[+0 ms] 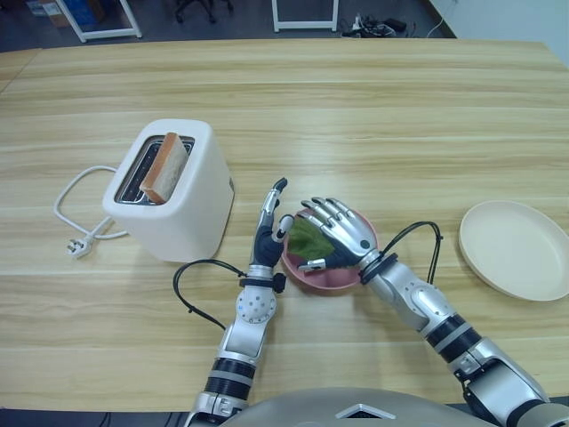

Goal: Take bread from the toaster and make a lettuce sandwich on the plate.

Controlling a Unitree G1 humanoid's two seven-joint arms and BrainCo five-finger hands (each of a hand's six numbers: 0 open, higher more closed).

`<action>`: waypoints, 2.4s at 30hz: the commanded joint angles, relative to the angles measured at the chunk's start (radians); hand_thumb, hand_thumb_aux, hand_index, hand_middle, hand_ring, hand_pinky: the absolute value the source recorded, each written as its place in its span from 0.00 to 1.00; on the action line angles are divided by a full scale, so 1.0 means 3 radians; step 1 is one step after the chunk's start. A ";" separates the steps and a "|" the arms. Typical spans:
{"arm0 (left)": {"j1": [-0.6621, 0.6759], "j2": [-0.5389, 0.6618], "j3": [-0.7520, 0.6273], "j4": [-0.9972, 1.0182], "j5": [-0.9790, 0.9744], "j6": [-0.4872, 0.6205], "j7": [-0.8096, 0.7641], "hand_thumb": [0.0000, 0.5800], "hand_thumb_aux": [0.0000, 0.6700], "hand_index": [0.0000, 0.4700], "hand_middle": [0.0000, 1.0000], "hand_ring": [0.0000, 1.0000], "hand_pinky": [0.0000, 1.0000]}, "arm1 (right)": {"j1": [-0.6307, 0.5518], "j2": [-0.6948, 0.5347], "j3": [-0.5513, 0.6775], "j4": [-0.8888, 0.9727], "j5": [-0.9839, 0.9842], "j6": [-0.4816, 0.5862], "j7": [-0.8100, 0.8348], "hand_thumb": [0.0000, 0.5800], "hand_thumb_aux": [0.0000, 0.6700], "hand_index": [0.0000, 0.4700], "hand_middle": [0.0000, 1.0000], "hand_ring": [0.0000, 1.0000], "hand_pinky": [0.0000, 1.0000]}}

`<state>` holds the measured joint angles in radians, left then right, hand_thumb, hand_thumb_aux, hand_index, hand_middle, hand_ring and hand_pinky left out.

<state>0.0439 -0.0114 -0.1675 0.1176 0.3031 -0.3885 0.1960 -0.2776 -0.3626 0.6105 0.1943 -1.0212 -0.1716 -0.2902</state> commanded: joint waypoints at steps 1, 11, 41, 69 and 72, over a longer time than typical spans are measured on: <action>0.0039 0.0011 -0.0008 -0.0006 0.0015 0.0031 -0.0005 0.00 0.00 0.00 0.00 0.00 0.00 | 0.0193 -0.0151 -0.0260 -0.0396 0.0229 -0.0027 0.0142 0.00 0.00 0.00 0.00 0.00 0.00; -0.0073 0.0766 0.1032 -0.2084 0.1242 0.0239 0.0021 0.00 0.00 0.00 0.00 0.00 0.00 | 0.0528 0.0522 -0.2109 -0.0922 0.3991 0.0164 0.0784 0.00 0.00 0.00 0.00 0.00 0.00; -0.0022 0.1289 0.1360 -0.1507 0.1765 0.1665 0.0121 1.00 1.00 1.00 1.00 1.00 1.00 | 0.0568 0.0706 -0.2328 -0.0783 0.3980 0.0423 0.1139 0.00 0.00 0.00 0.00 0.00 0.00; -0.0635 0.0711 0.0065 -0.0054 -0.1038 0.0335 -0.1034 1.00 1.00 1.00 1.00 1.00 1.00 | 0.0510 0.0814 -0.2423 -0.0538 0.3913 0.0335 0.1126 0.00 0.00 0.00 0.00 0.00 0.00; -0.0890 0.0706 0.0103 0.0263 -0.1110 0.0297 -0.1246 1.00 1.00 1.00 1.00 1.00 1.00 | 0.0495 0.0823 -0.2415 -0.0504 0.3891 0.0334 0.1134 0.00 0.00 0.00 0.00 0.00 0.00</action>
<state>-0.1763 0.2038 -0.1448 0.1483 -0.0169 -0.2968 -0.1383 -0.1206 -0.1192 -0.1167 0.0305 0.1560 -0.0749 0.0478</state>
